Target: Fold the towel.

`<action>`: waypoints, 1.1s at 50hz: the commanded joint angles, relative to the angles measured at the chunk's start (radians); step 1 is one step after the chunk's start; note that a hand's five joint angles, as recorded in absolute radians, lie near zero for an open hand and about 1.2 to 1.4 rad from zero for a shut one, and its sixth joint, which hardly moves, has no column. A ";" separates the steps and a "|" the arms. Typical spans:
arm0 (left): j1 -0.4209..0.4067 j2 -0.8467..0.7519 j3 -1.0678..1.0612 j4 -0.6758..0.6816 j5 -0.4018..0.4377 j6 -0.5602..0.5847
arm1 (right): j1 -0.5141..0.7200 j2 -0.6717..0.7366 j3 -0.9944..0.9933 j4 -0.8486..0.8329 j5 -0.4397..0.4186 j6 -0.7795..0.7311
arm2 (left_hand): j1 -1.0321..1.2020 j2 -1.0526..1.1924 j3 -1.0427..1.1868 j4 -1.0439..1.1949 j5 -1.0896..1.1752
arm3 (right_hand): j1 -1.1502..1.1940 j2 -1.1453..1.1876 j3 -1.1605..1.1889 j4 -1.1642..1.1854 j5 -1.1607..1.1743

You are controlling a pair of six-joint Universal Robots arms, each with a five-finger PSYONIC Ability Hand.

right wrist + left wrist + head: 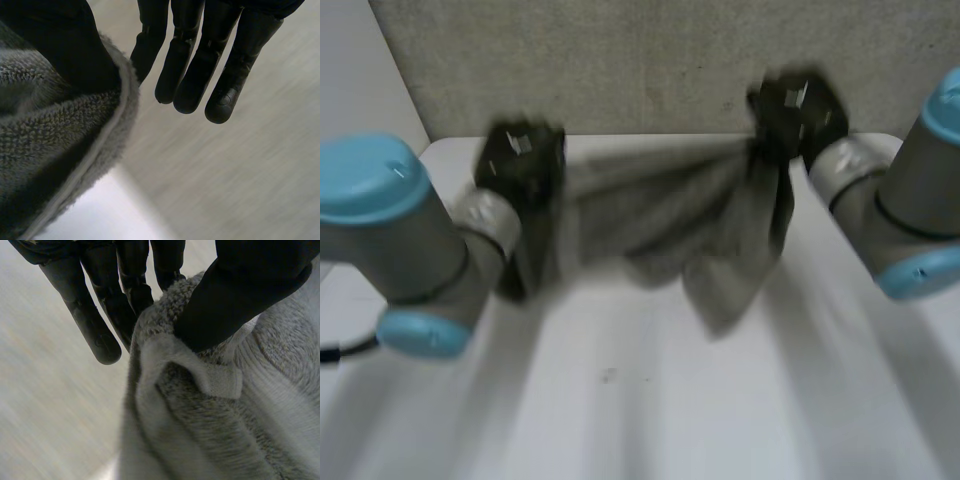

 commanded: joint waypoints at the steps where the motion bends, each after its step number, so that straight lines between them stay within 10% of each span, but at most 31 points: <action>1: 0.094 0.090 0.069 0.429 0.050 0.023 | 0.014 -0.122 0.016 -0.483 0.069 0.046 | 0.237 0.184 0.185 0.180 0.195 | 0.370 0.233 0.209 0.200 0.294; 12: 0.187 0.097 -0.060 0.294 0.088 0.003 | 0.106 -0.142 0.119 -0.223 0.029 0.038 | 0.237 0.184 0.185 0.180 0.195 | 0.370 0.233 0.209 0.200 0.294; 22: 0.276 -0.018 -0.236 0.135 0.168 0.118 | 0.197 0.028 0.186 0.337 -0.101 0.047 | 0.237 0.184 0.185 0.180 0.195 | 0.370 0.233 0.209 0.200 0.294; 32: 0.316 0.036 -0.313 0.105 0.171 0.209 | 0.192 0.085 0.197 0.327 -0.121 0.074 | 0.237 0.184 0.185 0.180 0.195 | 0.370 0.233 0.209 0.200 0.294; 37: 0.314 0.167 -0.377 0.070 0.173 0.207 | 0.119 0.018 0.211 0.322 -0.112 0.225 | 0.237 0.184 0.185 0.180 0.195 | -0.509 -0.646 -0.669 -0.678 -0.585; 55: 0.302 0.433 -0.345 -0.129 0.188 -0.021 | -0.068 -0.073 0.396 0.334 -0.132 0.238 | 0.237 0.184 0.185 0.180 0.195 | -0.604 -0.741 -0.765 -0.773 -0.680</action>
